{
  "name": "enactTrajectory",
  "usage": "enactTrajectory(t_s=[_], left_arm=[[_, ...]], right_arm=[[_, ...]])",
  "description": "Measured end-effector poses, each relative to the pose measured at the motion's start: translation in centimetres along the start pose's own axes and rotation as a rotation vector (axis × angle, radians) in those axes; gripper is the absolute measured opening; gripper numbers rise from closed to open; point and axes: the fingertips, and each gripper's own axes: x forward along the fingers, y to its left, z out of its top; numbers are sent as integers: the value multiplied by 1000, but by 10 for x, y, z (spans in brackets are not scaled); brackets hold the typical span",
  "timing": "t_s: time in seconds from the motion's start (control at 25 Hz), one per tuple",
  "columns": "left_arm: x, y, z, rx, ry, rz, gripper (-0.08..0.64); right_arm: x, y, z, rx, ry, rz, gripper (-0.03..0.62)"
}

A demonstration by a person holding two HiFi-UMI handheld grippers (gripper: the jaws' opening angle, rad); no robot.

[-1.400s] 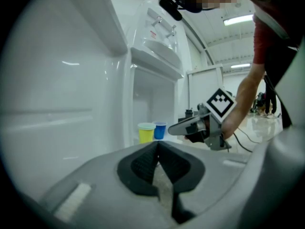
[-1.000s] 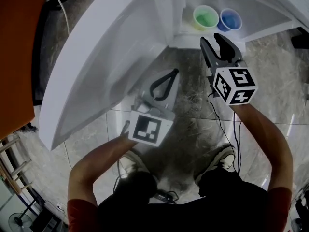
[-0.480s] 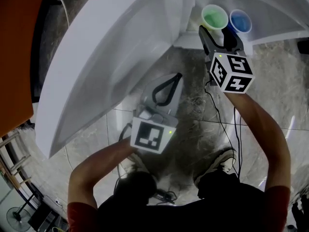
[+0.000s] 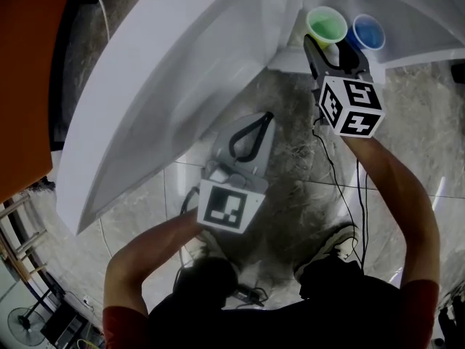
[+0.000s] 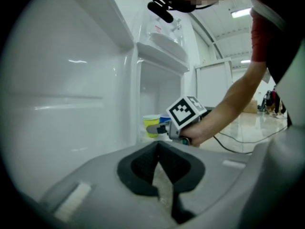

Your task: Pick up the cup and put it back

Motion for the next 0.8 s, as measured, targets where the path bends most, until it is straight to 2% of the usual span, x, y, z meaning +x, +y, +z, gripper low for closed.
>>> enactTrajectory(t_s=[0.16, 0.4, 0.8], left_arm=[[-4, 3, 3, 10, -9, 10, -2], [-9, 1, 6, -15, -14, 28, -2], [-15, -14, 23, 27, -42, 17, -2]], right_arm=[[-4, 2, 1, -2, 1, 6, 247], [-17, 6, 7, -7, -5, 28, 247], [-55, 21, 24, -41, -28, 85, 245]])
